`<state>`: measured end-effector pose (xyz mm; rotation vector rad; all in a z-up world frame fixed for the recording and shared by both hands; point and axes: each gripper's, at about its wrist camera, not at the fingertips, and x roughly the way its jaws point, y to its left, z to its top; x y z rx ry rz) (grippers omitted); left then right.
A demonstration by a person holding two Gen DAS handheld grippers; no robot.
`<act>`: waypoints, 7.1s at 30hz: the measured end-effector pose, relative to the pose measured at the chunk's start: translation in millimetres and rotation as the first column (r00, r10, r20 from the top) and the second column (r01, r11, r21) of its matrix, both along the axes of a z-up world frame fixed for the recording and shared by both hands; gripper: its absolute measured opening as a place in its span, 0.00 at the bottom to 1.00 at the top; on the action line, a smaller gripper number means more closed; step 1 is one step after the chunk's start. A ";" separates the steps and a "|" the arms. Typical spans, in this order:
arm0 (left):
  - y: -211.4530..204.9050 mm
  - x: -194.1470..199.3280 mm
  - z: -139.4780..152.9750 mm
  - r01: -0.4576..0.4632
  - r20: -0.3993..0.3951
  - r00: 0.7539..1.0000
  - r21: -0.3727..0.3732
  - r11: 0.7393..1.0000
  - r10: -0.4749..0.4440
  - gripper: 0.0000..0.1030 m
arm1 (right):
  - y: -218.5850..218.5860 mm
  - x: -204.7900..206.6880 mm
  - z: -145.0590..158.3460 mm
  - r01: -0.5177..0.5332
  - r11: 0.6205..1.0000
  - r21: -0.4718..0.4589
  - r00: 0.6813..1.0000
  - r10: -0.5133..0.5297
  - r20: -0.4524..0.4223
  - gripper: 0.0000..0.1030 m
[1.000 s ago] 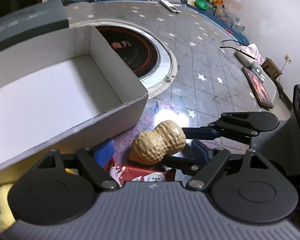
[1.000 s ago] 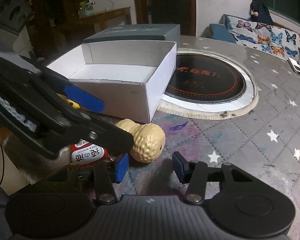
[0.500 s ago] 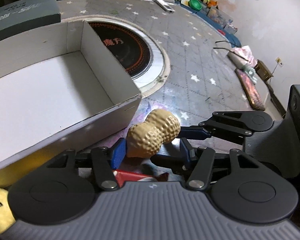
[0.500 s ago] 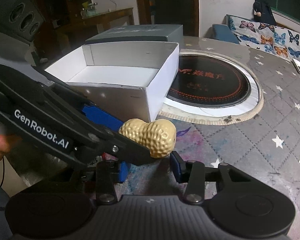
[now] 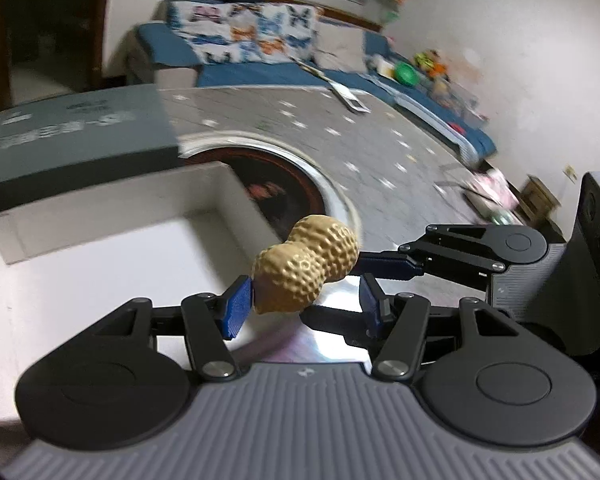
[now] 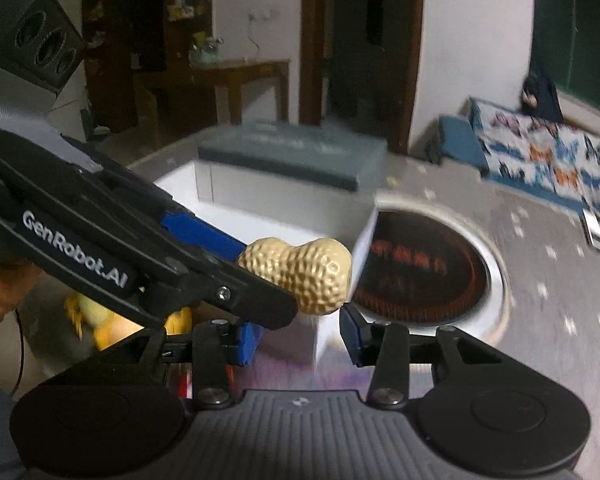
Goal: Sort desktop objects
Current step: 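Carry the peanut toy over the white box and open the left gripper, then grasp the red biscuit packet with the left gripper, then lower the red packet into the white box and open the left gripper, then grasp the yellow rubber duck with the left gripper and lift it, then drop the yellow duck into the white box from the left gripper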
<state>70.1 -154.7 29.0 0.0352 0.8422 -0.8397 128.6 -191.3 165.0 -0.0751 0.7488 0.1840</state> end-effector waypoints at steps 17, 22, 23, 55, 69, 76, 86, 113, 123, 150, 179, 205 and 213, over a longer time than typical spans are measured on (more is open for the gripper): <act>19.8 111.6 -61.4 -0.114 -0.200 0.972 0.050 0.992 0.122 0.57 | 25.6 131.0 -62.6 -0.068 0.996 0.051 0.980 0.076 -0.185 0.42; 21.5 108.6 -61.7 -0.111 -0.201 0.973 0.041 0.993 0.117 0.57 | 32.2 131.2 -68.1 -0.076 0.997 -0.016 0.976 0.071 -0.205 0.44; 21.8 106.8 -61.4 -0.114 -0.197 0.973 0.040 0.993 0.120 0.57 | 33.3 131.6 -68.7 -0.081 0.996 -0.026 0.976 0.074 -0.207 0.44; -1.1 -30.9 -62.8 0.046 -0.108 0.994 0.115 0.992 -0.034 0.57 | 34.3 -48.9 -55.0 -0.087 0.996 0.013 0.978 0.088 -0.188 0.71; -17.9 -39.5 -79.9 0.090 -0.107 0.992 0.169 0.982 -0.072 0.57 | 31.1 -47.3 -74.4 -0.078 0.997 0.020 0.972 0.080 -0.222 0.59; -17.5 -37.1 -78.8 0.097 -0.144 0.987 0.132 0.986 -0.078 0.57 | 31.7 -49.5 -73.9 -0.068 0.998 0.010 0.974 0.068 -0.217 0.57; 4.6 -36.3 -19.4 0.064 -0.068 0.996 -0.018 0.998 -0.065 0.57 | 34.0 -54.4 -36.8 -0.087 0.996 -0.025 0.987 0.083 -0.139 0.56; 30.9 98.4 -51.8 -0.156 -0.126 0.980 0.012 0.988 0.157 0.57 | 34.9 122.8 -64.5 -0.197 0.980 0.001 0.951 0.191 -0.242 0.56; 60.0 60.7 -17.8 -0.173 -0.057 0.984 -0.031 0.984 0.171 0.58 | 34.2 101.8 -44.3 -0.185 0.983 -0.016 0.968 0.180 -0.174 0.61; 121.7 -72.0 -41.0 -0.200 -0.141 0.969 0.020 0.980 0.201 0.58 | 92.5 22.1 -72.7 -0.444 0.892 0.083 0.885 0.451 -0.119 0.98; 88.0 -46.7 -47.4 -0.121 -0.242 0.963 0.004 0.993 0.119 0.56 | 91.3 -9.4 -57.0 -0.430 0.902 0.020 0.901 0.431 -0.047 0.92; 131.3 70.6 -19.1 -0.307 -0.125 0.944 0.003 0.952 0.305 0.54 | 92.8 155.7 -63.3 -0.349 0.937 0.017 0.927 0.348 -0.141 0.92; 150.9 35.2 -9.7 -0.333 -0.090 0.940 -0.015 0.943 0.330 0.54 | 98.6 158.7 -73.5 -0.346 0.938 -0.013 0.922 0.338 -0.192 0.94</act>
